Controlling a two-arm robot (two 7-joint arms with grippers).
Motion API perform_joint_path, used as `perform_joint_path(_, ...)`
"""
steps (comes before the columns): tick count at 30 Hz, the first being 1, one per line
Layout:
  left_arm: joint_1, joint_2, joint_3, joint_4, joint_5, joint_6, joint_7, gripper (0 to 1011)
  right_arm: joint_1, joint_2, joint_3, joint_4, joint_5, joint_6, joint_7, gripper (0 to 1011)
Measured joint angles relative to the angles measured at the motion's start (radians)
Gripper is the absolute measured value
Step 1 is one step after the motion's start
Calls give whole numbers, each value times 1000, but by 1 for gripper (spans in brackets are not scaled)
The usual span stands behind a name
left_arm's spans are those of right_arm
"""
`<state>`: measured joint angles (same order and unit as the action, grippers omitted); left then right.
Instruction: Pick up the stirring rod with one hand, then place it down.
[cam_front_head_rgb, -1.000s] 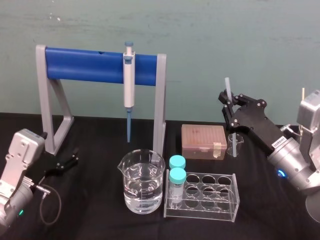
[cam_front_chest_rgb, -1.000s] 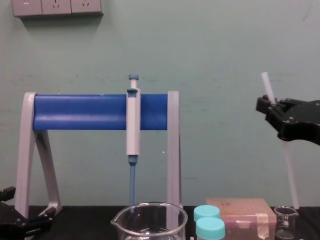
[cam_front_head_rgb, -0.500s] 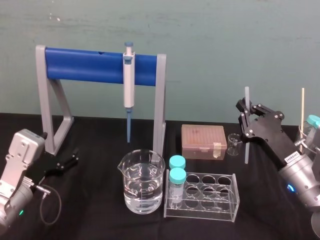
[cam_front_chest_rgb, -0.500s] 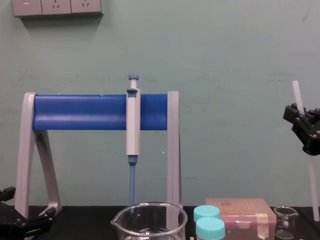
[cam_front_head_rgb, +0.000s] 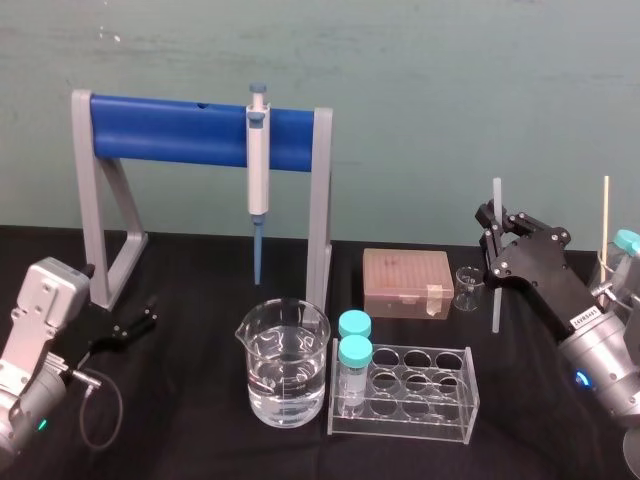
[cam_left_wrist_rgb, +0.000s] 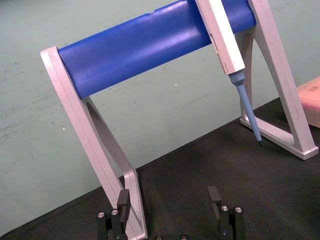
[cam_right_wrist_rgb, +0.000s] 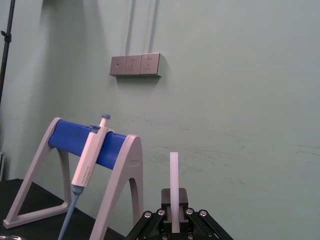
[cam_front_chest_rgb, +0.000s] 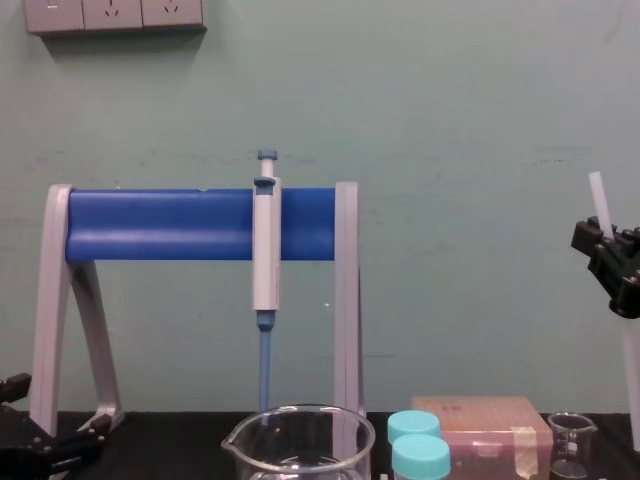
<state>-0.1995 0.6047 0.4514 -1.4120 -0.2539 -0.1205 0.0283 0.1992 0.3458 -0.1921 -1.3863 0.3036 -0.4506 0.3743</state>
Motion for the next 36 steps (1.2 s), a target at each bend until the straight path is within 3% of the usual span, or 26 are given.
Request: perform_joint_path(36,0,0,0,0,0,0,0,1000,3,3,-4,0,2,-4,3,67)
